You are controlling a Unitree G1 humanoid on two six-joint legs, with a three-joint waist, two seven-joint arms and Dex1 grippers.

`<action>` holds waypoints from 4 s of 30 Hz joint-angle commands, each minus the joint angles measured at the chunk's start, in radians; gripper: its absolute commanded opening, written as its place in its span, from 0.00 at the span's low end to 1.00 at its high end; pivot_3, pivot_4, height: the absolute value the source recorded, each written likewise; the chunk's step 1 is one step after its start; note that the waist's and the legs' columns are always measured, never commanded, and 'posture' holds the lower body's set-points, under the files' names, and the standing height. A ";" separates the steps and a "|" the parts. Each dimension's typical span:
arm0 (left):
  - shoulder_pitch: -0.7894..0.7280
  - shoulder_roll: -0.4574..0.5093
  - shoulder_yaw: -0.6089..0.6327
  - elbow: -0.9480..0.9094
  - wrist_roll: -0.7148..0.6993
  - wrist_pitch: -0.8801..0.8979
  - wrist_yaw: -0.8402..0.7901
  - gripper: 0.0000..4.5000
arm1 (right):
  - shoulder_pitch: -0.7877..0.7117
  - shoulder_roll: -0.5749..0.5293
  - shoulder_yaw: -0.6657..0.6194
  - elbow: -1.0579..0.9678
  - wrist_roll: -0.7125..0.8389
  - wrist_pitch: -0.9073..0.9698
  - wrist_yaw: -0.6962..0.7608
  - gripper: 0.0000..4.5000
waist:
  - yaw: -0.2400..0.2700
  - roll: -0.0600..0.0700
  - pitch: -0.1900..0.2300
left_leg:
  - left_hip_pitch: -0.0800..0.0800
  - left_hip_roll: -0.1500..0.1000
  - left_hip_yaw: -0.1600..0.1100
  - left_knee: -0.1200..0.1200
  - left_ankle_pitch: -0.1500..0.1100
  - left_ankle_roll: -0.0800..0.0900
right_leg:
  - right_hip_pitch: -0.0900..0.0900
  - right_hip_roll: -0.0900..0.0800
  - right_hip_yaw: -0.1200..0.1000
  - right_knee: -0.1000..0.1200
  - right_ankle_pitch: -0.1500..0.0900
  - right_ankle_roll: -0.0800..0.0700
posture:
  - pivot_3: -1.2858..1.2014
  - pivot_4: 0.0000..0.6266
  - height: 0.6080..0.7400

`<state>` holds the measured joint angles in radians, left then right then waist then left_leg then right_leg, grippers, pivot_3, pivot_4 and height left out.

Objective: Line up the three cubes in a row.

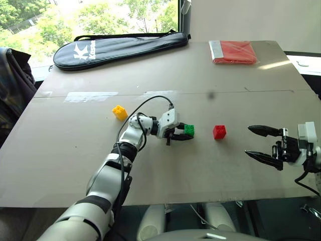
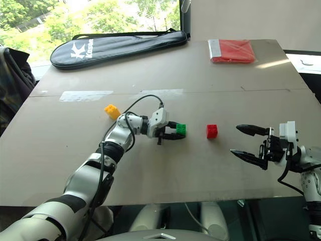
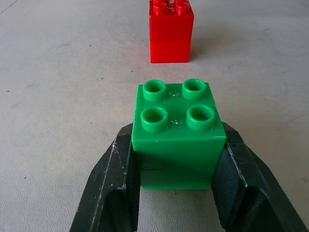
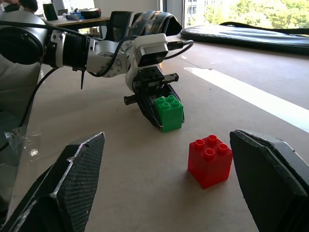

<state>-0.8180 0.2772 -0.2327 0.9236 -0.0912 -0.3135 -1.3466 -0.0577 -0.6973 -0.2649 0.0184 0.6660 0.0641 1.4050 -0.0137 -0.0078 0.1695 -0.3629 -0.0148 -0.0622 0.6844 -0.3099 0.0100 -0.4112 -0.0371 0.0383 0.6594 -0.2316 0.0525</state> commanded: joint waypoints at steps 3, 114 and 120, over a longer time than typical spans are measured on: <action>0.023 -0.005 0.001 0.008 0.010 -0.001 -0.046 0.30 | -0.003 -0.010 -0.027 -0.019 0.003 -0.018 0.003 0.95 | 0.000 0.000 0.000 | 0.000 0.000 0.000 0.000 0.000 0.000 | 0.000 0.000 0.000 0.000 0.000 0.000 | 0.52 0.24 1.00; 0.113 0.182 0.116 0.055 -0.008 -0.173 -0.174 0.29 | -0.090 0.014 -0.004 -0.012 0.000 0.024 0.000 0.95 | 0.005 0.003 -0.002 | 0.000 -0.003 0.000 0.000 0.000 0.000 | 0.001 -0.004 -0.003 0.001 0.000 0.000 | 0.52 0.24 1.00; 0.027 0.163 0.084 0.188 0.008 -0.219 -0.267 0.29 | -0.068 0.022 -0.002 -0.037 -0.002 0.016 -0.018 0.95 | 0.000 0.003 -0.002 | 0.000 -0.003 0.001 0.000 0.000 0.000 | 0.001 -0.003 -0.003 0.000 0.000 0.001 | 0.52 0.24 1.00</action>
<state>-0.7881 0.4524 -0.1169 1.0613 -0.1194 -0.5151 -1.5836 -0.1295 -0.6741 -0.2440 0.0322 0.6477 0.0872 1.3951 -0.0140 -0.0045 0.1678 -0.3631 -0.0173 -0.0617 0.6844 -0.3100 0.0102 -0.4106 -0.0403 0.0352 0.6596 -0.2319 0.0531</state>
